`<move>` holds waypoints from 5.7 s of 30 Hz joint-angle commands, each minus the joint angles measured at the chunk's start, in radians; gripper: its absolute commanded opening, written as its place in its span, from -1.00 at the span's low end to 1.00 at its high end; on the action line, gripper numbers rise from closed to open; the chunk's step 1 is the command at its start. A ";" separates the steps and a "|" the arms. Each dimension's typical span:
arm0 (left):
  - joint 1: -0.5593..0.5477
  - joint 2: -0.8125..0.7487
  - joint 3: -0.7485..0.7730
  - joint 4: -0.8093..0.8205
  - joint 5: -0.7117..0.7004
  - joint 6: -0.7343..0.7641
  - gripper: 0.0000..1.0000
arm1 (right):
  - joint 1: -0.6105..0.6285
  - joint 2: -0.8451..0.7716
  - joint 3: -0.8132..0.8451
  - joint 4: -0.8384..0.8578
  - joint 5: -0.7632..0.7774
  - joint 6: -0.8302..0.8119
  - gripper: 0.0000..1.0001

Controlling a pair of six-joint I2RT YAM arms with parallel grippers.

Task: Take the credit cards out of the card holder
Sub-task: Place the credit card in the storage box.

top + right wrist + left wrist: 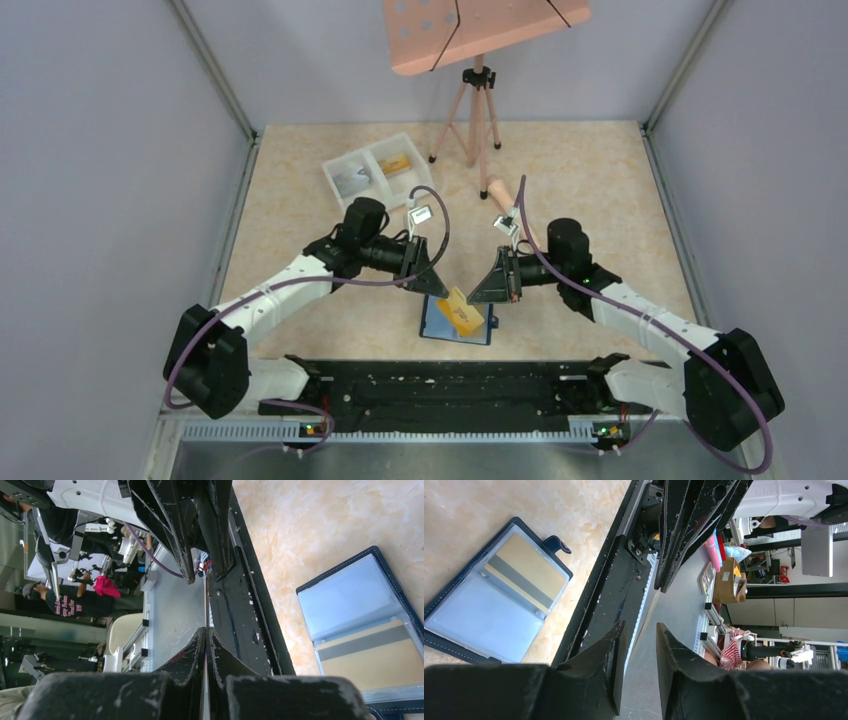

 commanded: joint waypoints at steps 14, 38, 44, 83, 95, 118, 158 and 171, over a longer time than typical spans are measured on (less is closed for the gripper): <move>-0.011 0.009 0.023 0.062 -0.024 -0.010 -1.00 | 0.013 0.000 0.003 0.040 0.039 0.008 -1.00; 0.462 0.016 0.076 0.326 -0.822 -0.386 -1.00 | 0.002 -0.390 0.008 -0.240 0.530 0.049 0.88; 0.465 0.256 0.243 0.387 -0.886 -0.412 -1.00 | 0.002 -0.385 0.019 -0.245 0.538 0.031 0.88; 0.443 0.816 0.703 0.375 -0.944 -0.373 -1.00 | 0.002 -0.221 0.114 -0.339 0.568 -0.057 0.88; 0.419 0.847 0.759 0.325 -0.995 -0.388 -1.00 | -0.005 -0.224 0.114 -0.351 0.575 -0.069 0.88; 0.387 0.826 0.743 0.276 -1.145 -0.474 -0.93 | -0.010 -0.210 0.118 -0.349 0.577 -0.079 0.88; 0.386 0.637 0.741 0.178 -1.142 -0.292 -0.40 | -0.012 -0.199 0.075 -0.346 0.579 -0.009 0.87; 0.332 0.202 0.315 -0.069 -0.797 -0.152 -0.37 | -0.011 -0.201 0.017 -0.378 0.634 0.089 0.74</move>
